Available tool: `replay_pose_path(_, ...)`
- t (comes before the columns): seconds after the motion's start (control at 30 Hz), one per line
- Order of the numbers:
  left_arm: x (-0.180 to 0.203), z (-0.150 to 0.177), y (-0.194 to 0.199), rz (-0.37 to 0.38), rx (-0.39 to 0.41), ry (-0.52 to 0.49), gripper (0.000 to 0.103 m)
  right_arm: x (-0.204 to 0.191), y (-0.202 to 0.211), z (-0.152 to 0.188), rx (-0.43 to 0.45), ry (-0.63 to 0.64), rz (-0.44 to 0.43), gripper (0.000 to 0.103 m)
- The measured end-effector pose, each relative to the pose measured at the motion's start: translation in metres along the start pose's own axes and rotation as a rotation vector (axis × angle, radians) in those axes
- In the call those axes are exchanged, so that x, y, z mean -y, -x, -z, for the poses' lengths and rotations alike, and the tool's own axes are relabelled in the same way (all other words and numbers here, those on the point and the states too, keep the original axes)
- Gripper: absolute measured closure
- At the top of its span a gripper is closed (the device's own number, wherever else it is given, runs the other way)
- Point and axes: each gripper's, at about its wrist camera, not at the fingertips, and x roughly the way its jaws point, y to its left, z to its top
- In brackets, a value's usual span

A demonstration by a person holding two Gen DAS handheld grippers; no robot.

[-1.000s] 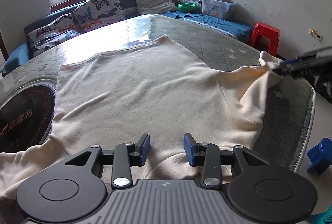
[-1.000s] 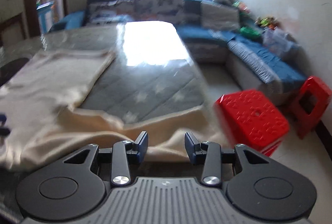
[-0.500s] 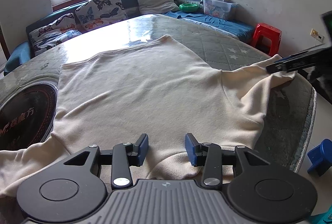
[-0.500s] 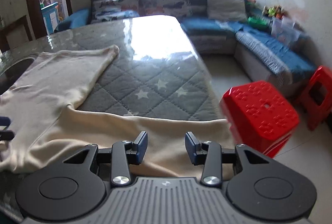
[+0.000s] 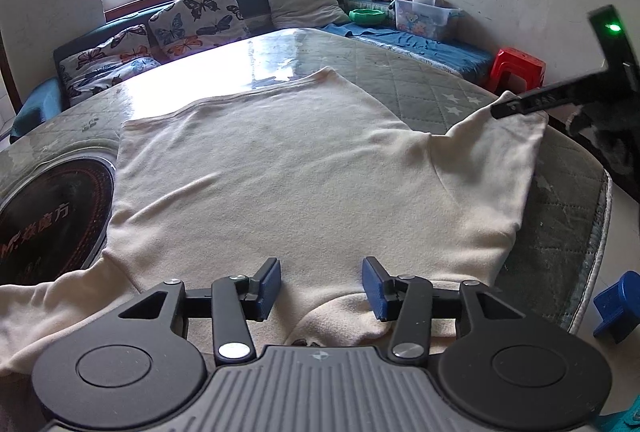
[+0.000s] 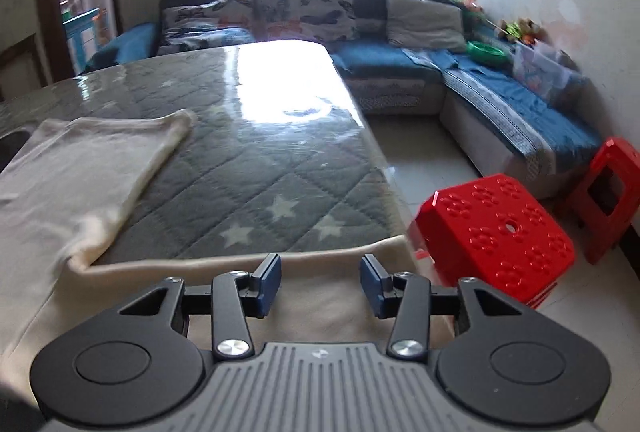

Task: Fold clothes

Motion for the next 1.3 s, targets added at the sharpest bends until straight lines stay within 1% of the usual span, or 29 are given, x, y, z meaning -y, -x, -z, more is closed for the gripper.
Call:
replay_pose_path(0.13,0.0,0.0,0.0,-0.001,0.001,0.0,0.053,-0.013,0.018,0.013,0.0,0.041,-0.04,0.058)
replay_pose_path(0.23,-0.001,0.0,0.0,-0.004,0.002,0.002,0.052,-0.02,0.027,0.02,0.003,0.041,-0.073,0.058)
replay_pose_path(0.33,-0.001,0.0,0.0,-0.008,0.003,0.004,0.05,-0.029,0.032,0.03,-0.002,0.078,-0.084,0.058)
replay_pose_path(0.43,-0.001,0.0,0.0,-0.009,0.005,0.005,0.049,-0.031,0.036,0.039,-0.003,0.097,-0.067,0.057)
replay_pose_path(0.63,-0.003,0.0,-0.002,-0.012,0.007,0.01,0.046,-0.013,0.04,0.046,-0.012,0.025,-0.005,0.057)
replay_pose_path(0.73,-0.003,0.001,-0.001,-0.013,0.007,0.011,0.045,-0.004,0.042,0.044,-0.004,-0.01,0.022,0.057)
replay_pose_path(0.9,-0.003,0.001,-0.001,-0.016,0.007,0.013,0.044,0.004,0.039,0.033,0.034,-0.042,0.052,0.059)
replay_pose_path(1.07,-0.004,0.001,-0.001,-0.019,0.006,0.017,0.042,0.015,0.02,0.03,-0.003,-0.066,0.1,0.06)
replay_pose_path(1.13,-0.004,0.001,-0.001,-0.02,0.006,0.016,0.042,0.02,0.018,0.03,0.0,-0.084,0.11,0.062)
replay_pose_path(1.3,-0.004,0.0,-0.002,-0.027,0.003,0.018,0.038,0.026,0.019,0.026,0.016,-0.109,0.129,0.061)
